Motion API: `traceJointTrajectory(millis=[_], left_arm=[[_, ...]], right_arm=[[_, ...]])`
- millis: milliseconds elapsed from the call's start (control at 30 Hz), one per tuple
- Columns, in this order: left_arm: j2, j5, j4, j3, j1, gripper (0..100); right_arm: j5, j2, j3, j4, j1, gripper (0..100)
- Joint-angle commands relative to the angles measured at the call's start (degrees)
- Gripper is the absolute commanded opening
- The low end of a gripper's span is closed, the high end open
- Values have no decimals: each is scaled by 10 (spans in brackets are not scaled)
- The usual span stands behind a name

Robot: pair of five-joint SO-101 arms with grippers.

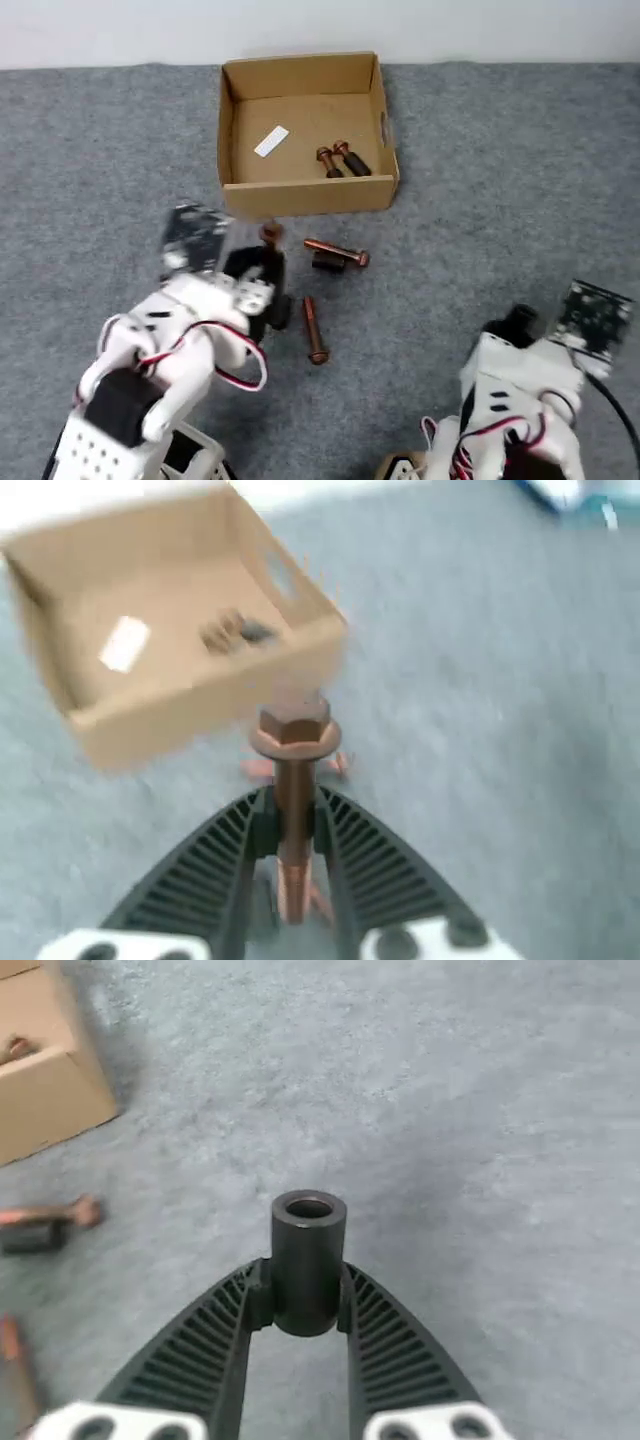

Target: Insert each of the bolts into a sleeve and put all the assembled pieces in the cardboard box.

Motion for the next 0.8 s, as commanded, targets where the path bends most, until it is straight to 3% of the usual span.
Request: traceJointTrajectory(millis=[0, 167, 467, 633, 767], left_arm=[[-65, -14, -74, 19, -27, 5], [-143, -9, -81, 49, -27, 5], [-225, 62, -82, 65, 18, 5], [-229, 110, -84, 65, 79, 5], [-229, 112, -85, 66, 92, 5]], right_arm=[[-52, -1, 12, -28, -116, 9], [-102, -1, 28, -87, -253, 9], [-102, -1, 87, -182, -472, 9], [-94, 0, 109, -200, -550, 9], [-43, 0, 113, -196, -603, 9]])
